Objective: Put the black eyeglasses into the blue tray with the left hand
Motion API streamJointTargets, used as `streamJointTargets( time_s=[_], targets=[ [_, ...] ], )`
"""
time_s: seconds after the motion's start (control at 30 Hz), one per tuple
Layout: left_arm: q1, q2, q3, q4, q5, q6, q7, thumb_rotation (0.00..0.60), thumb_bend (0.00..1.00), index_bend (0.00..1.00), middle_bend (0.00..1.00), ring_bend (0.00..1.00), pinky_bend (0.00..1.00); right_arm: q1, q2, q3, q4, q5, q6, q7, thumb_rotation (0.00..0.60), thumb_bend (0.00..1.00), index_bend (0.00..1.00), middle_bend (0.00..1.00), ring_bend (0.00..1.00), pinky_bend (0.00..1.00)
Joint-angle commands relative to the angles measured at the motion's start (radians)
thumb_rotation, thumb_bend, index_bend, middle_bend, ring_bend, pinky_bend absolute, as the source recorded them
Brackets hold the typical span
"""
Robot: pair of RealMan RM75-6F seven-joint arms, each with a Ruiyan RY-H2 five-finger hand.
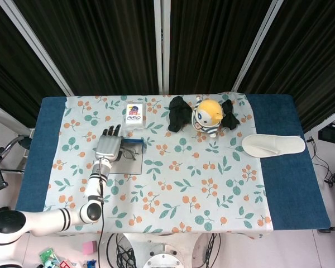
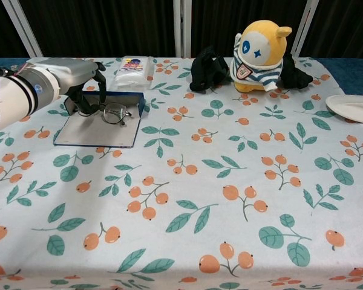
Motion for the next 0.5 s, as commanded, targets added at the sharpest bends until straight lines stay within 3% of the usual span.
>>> streamJointTargets(
  time_s=[0.03, 0.27, 0.5],
  targets=[
    [0.005, 0.009, 0.007, -0.017, 0.017, 0.015, 0.002, 0.600, 0.40, 0.01, 0.00, 0.00, 0.12, -0.002, 0.001, 0.000, 0.002, 0.001, 0.002, 0.004, 0.600, 0.23, 0.00, 0.00, 0.00, 0.00],
    [0.043, 0.066, 0.053, -0.130, 0.135, 0.102, 0.002, 0.600, 0.37, 0.01, 0.00, 0.00, 0.12, -0.004, -0.002, -0.002, 0.015, 0.000, -0.001, 0.015, 0.600, 0.23, 0.00, 0.00, 0.00, 0.00],
    [0.064, 0.041, 0.099, -0.104, 0.269, 0.117, -0.042, 0.600, 0.18, 0.00, 0.00, 0.00, 0.12, 0.000, -0.012, -0.006, 0.016, -0.012, -0.002, 0.009, 0.600, 0.23, 0.00, 0.00, 0.00, 0.00]
  ],
)
